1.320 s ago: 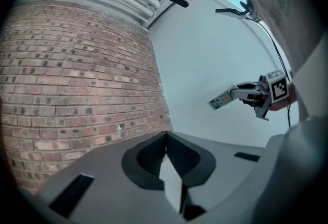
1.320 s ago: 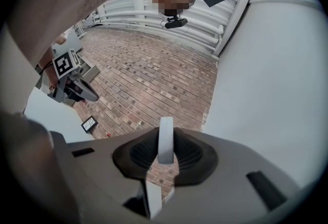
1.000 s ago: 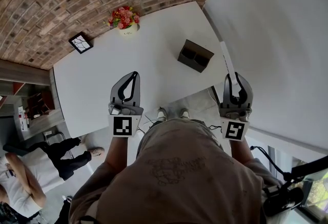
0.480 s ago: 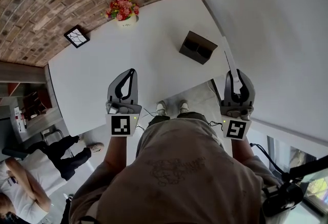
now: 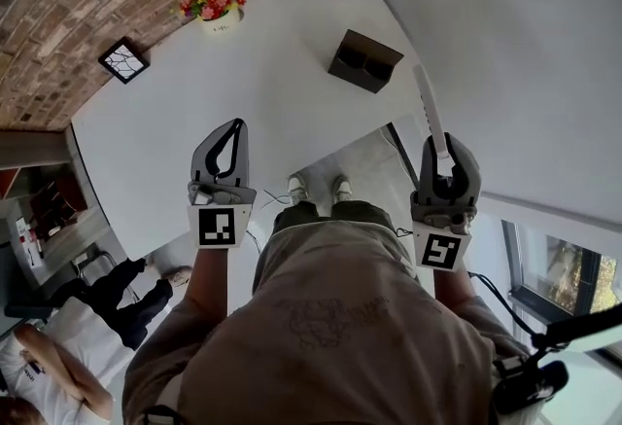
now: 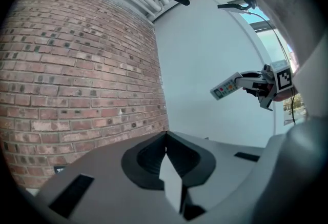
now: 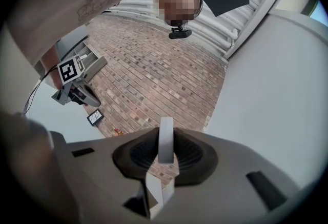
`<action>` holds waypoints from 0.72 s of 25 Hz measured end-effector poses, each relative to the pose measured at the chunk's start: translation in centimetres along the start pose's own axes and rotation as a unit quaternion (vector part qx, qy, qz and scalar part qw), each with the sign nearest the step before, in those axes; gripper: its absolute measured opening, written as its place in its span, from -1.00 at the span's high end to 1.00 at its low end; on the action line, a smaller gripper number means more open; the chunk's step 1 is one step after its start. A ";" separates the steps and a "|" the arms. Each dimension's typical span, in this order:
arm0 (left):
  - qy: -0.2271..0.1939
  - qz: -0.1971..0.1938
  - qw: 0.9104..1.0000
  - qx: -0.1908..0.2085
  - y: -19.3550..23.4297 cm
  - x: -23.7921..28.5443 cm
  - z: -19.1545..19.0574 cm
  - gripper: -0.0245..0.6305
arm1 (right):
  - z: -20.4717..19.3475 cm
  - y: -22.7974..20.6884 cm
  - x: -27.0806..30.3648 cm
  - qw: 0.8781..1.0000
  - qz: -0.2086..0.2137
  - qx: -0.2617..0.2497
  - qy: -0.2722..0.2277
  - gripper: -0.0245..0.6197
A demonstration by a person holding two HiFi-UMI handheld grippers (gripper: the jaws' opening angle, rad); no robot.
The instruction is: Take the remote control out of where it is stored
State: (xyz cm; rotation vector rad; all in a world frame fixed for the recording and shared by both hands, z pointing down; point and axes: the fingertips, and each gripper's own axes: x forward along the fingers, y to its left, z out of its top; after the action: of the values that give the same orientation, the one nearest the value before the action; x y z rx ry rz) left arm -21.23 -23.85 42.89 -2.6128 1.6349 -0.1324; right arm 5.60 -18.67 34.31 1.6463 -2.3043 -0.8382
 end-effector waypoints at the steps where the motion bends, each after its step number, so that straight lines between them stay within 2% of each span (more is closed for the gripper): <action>1: 0.002 -0.003 1.000 -0.003 -0.2 -0.1 -0.1 0.89 | 0.2 0.0 -0.6 1.000 -0.002 -0.002 0.002 0.67; 9: 0.005 -0.019 1.000 0.000 -3.2 -0.9 0.0 0.89 | -0.2 -0.6 -5.0 1.000 -0.012 0.008 0.018 0.67; 18: 0.030 0.020 0.999 -0.005 -7.5 -4.6 -0.8 0.89 | -1.1 -2.8 -10.4 1.000 0.000 0.027 -0.008 0.67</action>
State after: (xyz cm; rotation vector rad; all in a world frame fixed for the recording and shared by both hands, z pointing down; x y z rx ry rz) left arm -16.61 -16.43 44.23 -2.6068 1.7092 -0.2038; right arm 12.17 -10.15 35.47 1.6674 -2.3590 -0.7988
